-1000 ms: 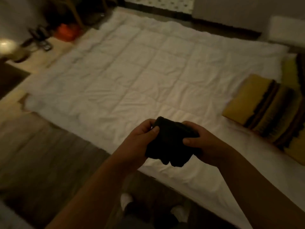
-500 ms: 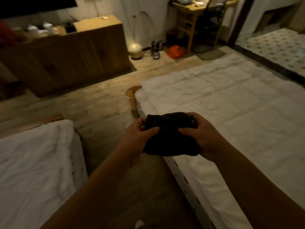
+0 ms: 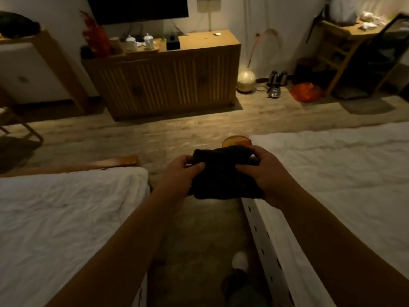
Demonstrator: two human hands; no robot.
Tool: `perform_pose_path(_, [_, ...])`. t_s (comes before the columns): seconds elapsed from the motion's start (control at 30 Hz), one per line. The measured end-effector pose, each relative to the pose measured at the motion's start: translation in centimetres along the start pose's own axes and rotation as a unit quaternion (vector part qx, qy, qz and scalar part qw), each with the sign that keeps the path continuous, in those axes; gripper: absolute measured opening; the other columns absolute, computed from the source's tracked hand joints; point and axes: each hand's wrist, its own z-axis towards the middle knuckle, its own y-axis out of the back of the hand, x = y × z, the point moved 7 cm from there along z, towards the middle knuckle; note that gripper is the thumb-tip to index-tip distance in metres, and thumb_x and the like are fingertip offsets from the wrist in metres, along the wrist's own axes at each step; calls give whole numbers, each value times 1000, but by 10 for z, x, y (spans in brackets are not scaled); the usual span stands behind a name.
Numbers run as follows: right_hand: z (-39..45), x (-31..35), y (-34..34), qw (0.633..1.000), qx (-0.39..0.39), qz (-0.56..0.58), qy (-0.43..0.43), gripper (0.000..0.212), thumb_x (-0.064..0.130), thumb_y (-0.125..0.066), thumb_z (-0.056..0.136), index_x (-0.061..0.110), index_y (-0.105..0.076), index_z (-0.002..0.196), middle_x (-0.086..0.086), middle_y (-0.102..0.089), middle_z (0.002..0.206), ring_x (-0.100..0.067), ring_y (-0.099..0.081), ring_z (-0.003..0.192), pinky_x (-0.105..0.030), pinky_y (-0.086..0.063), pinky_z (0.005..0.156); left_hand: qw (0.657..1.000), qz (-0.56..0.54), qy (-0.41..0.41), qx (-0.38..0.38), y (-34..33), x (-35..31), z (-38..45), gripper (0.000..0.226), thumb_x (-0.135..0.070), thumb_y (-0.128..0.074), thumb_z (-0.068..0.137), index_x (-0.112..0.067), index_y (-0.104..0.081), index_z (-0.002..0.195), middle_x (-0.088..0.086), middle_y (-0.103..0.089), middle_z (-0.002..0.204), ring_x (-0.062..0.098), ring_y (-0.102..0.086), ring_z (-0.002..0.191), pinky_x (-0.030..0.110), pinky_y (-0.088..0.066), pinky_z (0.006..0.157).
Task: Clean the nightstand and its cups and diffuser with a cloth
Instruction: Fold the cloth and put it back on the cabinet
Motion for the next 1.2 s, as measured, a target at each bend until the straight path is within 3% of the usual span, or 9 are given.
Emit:
perform_pose_path(0.13, [101,19,15,1000,28,-6,3,36,4,-69,85,27,-63,113,-7,-71,106,-27,-73,87,-46,-60,72,1000,-21,-10,-21,-2,-35,84,13,-13,-56,95,-13,-59,107,12,-66,110,26,-68,98,42,-59,76])
perform_pose_path(0.23, [166,38,23,998,49,-30,4,35,2,-68,85,26,-62,110,-10,-71,105,-28,-73,87,-47,-60,74,999,-28,-5,-34,-4,-60,138,14,-14,-55,96,-13,-58,109,11,-66,110,25,-68,97,39,-59,68])
perform_pose_path(0.4, [264,71,30,998,53,-44,3,36,2,-70,85,29,-61,106,-7,-72,101,-23,-73,84,-38,-61,69,996,-48,10,-69,-1,-99,226,14,-15,-56,95,-13,-59,108,9,-66,109,24,-68,94,37,-58,61])
perform_pose_path(0.63, [425,92,21,996,50,-67,-10,37,2,-70,84,21,-61,116,-5,-72,99,-18,-73,81,-28,-59,64,994,-56,9,-94,31,-143,382,12,-16,-58,95,-14,-61,106,10,-68,106,24,-70,90,37,-57,58])
perform_pose_path(0.77, [528,105,3,998,26,-55,-21,39,2,-69,85,20,-61,119,-9,-71,104,-26,-73,86,-39,-61,69,995,-54,-2,-88,64,-177,486,11,-15,-59,94,-14,-62,104,9,-70,102,21,-72,83,35,-56,55])
perform_pose_path(0.9, [626,134,-15,999,3,-21,-26,37,0,-66,87,24,-62,115,-9,-71,104,-27,-73,85,-41,-61,66,996,-46,-2,-75,93,-229,581,11,-16,-59,94,-16,-61,105,8,-69,101,23,-70,87,36,-56,55])
perform_pose_path(1.2, [842,177,-15,996,-29,-82,-12,48,8,-70,85,15,-57,130,-10,-64,119,-30,-64,106,-50,-55,90,999,-21,-1,-45,121,-320,783,12,-17,-58,94,-15,-60,106,8,-67,107,26,-67,96,38,-57,60])
